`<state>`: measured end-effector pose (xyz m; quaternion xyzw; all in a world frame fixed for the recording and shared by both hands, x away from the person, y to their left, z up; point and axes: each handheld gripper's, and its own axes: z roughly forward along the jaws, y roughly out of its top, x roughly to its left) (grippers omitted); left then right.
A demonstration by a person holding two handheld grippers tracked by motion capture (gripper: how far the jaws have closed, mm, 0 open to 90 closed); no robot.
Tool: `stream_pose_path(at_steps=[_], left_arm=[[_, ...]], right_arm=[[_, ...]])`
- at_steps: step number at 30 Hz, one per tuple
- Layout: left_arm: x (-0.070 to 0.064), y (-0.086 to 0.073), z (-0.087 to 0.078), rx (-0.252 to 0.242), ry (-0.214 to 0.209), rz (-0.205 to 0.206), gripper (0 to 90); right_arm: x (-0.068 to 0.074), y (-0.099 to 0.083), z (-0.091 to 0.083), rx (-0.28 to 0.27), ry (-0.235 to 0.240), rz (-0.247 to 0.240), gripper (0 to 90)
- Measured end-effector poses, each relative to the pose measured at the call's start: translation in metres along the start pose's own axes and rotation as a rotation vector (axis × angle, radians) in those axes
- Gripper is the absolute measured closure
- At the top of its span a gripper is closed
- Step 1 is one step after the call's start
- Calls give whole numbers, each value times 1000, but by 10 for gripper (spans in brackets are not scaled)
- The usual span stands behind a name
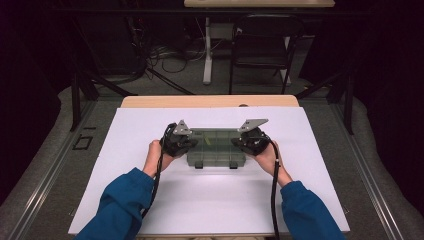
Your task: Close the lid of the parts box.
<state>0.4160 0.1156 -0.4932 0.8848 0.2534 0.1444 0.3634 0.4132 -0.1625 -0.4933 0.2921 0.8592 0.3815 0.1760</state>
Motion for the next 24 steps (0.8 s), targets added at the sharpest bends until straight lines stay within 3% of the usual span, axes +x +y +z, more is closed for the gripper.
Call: stream_pose_path(at_steps=[24], left_arm=[[-6, -5, 11, 25, -4, 15, 894]], right_arm=[[3, -8, 10, 44, 8, -9, 898]])
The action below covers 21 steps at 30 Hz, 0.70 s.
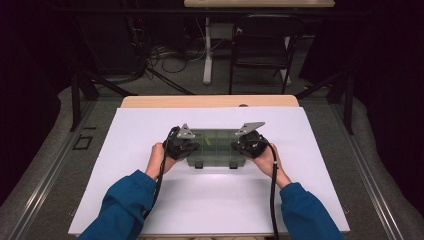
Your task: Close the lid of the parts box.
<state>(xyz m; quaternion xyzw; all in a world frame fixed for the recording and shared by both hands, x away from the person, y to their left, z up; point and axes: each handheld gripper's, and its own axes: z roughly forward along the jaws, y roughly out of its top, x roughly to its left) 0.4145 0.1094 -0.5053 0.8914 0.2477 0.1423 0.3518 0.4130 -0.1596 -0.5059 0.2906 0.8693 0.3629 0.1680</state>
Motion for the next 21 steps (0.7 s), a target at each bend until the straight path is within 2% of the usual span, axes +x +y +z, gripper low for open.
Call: stream_pose_path(at_steps=[2, 3, 13, 17, 21], left_arm=[[0, -1, 1, 1, 0, -2, 894], [0, -1, 1, 4, -1, -1, 894], [0, -3, 3, 7, 0, -3, 894], [0, -3, 3, 5, 4, -1, 894], [-1, -3, 4, 8, 9, 1, 895]], right_arm=[[0, 0, 0, 17, 1, -3, 898], [0, -1, 1, 0, -1, -1, 898], [0, -3, 3, 24, 0, -4, 898], [0, -3, 4, 8, 1, 2, 898], [0, -3, 3, 18, 1, 2, 898]])
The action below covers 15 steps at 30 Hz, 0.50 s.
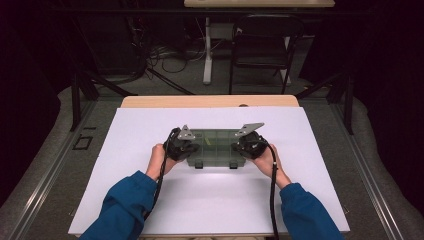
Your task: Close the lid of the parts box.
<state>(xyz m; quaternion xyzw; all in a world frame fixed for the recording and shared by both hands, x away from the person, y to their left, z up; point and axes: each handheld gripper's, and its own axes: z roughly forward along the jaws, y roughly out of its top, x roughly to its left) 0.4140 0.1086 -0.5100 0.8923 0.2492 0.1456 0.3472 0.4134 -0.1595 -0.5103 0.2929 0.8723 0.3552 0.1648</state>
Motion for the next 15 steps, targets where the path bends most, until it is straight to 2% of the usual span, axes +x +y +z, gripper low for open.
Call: stream_pose_path(at_steps=[2, 3, 4, 12, 14, 15], left_arm=[[-1, 0, 0, 4, 4, 6, 895], [-1, 0, 0, 8, 6, 12, 896], [-1, 0, 0, 7, 6, 12, 896], [0, -1, 0, -1, 1, -8, 900], [-1, -2, 3, 26, -3, -2, 900], [-2, -3, 3, 9, -1, -6, 900]], right_arm=[[0, 0, 0, 9, 1, 1, 898], [0, 0, 1, -17, -2, 4, 898], [0, 0, 0, 3, 0, 2, 899], [-1, 0, 1, 0, 8, 14, 900], [-1, 0, 2, 2, 7, 19, 900], [0, -1, 3, 34, 6, 9, 900]])
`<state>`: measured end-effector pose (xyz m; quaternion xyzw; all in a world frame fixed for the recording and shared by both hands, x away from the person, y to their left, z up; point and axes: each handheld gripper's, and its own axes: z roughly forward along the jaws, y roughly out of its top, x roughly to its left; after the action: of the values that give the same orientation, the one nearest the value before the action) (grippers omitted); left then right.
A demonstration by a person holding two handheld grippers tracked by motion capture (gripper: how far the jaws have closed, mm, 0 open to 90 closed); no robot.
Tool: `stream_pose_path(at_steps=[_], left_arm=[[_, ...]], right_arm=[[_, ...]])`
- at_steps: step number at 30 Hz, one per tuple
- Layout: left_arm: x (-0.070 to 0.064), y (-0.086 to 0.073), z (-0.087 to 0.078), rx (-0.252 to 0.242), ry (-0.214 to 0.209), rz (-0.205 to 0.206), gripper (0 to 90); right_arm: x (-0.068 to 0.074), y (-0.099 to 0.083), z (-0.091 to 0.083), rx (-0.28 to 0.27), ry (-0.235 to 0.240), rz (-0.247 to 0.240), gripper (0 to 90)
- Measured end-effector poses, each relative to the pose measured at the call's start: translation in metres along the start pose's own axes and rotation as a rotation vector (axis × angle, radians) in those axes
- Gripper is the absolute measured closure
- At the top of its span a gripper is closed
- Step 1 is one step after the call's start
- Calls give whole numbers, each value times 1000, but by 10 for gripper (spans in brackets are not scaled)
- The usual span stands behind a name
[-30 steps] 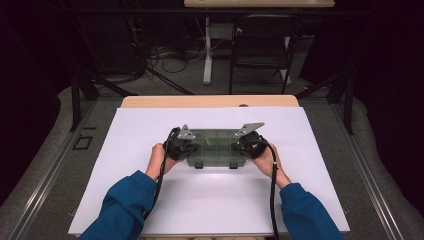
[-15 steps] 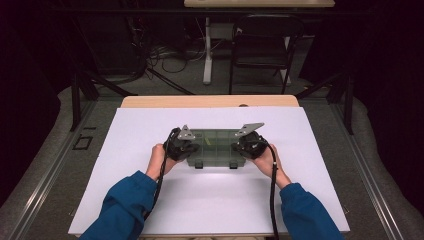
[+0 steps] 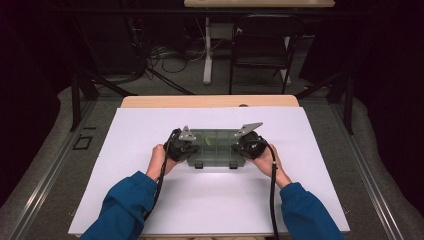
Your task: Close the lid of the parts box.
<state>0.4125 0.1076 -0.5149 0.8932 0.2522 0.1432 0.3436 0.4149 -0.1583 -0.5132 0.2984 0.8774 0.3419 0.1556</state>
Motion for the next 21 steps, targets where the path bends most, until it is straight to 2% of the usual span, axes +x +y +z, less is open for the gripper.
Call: stream_pose_path(at_steps=[3, 7, 8, 17, 21], left_arm=[[0, 0, 0, -3, -1, -4, 900], [0, 0, 0, 1, -2, 1, 900], [0, 0, 0, 1, -2, 0, 900], [0, 0, 0, 2, 2, -3, 896], [0, 1, -1, 3, 10, -11, 838]], right_arm=[[-1, -2, 0, -19, 2, 12, 900], [-1, -1, -1, -1, 1, 12, 900], [-1, -2, 0, -21, 2, 15, 900], [0, -3, 0, -25, -2, 21, 900], [1, -4, -1, -37, -17, 25, 881]])
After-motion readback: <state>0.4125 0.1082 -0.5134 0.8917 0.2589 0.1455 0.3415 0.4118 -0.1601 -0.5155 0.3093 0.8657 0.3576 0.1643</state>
